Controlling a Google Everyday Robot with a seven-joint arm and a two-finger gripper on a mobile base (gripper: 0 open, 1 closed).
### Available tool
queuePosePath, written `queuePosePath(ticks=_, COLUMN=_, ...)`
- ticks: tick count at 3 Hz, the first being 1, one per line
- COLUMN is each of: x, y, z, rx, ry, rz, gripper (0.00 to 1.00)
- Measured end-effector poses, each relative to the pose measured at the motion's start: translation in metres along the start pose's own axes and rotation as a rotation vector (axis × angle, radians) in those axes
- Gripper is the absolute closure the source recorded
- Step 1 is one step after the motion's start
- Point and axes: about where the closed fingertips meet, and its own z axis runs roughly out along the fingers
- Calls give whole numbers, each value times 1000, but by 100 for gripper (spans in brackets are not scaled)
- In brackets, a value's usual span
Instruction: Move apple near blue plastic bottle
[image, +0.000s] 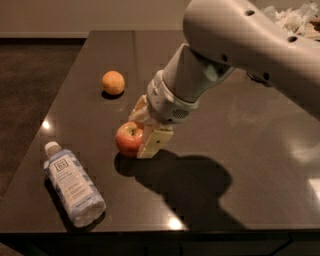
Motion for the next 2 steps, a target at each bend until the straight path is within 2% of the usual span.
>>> queuePosePath(ticks=1, x=-15, y=8, z=17, rx=-17, ry=11, rz=-95, gripper=100)
queuePosePath(ticks=2, x=-24, y=13, z=28, rx=-27, ry=12, rz=-150, gripper=83)
